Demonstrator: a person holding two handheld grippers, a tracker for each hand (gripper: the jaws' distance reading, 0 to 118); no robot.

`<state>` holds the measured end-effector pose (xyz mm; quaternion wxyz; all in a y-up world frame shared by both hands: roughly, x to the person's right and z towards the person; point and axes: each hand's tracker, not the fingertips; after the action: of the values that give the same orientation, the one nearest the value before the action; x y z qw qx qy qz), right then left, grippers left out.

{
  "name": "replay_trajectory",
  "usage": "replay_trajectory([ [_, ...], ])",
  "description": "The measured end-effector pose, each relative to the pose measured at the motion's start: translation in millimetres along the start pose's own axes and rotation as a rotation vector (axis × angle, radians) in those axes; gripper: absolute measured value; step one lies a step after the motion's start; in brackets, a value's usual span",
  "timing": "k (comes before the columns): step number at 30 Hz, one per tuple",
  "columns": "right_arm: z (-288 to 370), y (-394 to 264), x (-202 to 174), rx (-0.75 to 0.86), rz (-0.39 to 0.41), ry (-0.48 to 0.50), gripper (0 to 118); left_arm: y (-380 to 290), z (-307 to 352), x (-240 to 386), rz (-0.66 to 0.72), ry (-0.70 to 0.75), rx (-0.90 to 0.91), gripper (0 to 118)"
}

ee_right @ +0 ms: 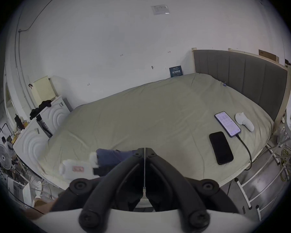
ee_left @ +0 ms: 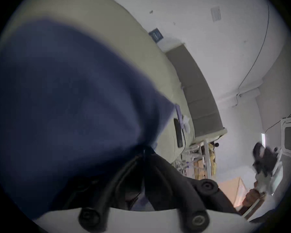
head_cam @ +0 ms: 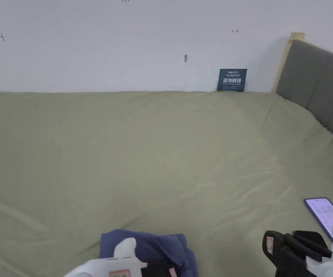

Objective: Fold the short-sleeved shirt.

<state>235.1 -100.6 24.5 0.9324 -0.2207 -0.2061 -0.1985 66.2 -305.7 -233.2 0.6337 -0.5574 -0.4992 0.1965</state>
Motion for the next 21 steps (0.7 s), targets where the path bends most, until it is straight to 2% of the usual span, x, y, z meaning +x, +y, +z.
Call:
replay_trajectory([
  [4, -3.0, 0.3, -1.5, -0.005, 0.006, 0.003, 3, -26.3, -24.2, 6.3, -0.031, -0.07, -0.083, 1],
  [6, -8.0, -1.3, -2.9, -0.013, 0.01, 0.0, 3, -34.7, -33.8, 9.5, -0.05, -0.049, -0.129, 1],
  [8, -12.8, -1.6, -5.0, -0.032, 0.017, 0.008, 3, -34.5, -21.2, 14.1, -0.043, -0.048, -0.082, 1],
  [10, -15.6, -0.7, -7.6, -0.032, 0.035, 0.033, 3, -27.4, 3.8, 21.1, -0.021, -0.117, -0.027, 1],
  [13, -31.7, 3.7, -10.8, -0.025, 0.072, 0.123, 3, -14.2, 65.0, 37.5, -0.136, -0.127, 0.109, 1],
  [15, -56.0, 4.5, -11.4, -0.122, 0.081, 0.233, 3, -4.5, 105.6, 41.7, -0.187, -0.052, 0.194, 1],
  [19, -124.0, -10.2, -23.8, -0.287, 0.055, 0.429, 2, 10.5, 173.0, 31.7, -0.183, 0.098, 0.373, 1],
  [21, -155.6, -22.9, -34.8, -0.362, 0.076, 0.52, 1, 15.2, 190.7, 22.8, -0.16, 0.168, 0.423, 1],
])
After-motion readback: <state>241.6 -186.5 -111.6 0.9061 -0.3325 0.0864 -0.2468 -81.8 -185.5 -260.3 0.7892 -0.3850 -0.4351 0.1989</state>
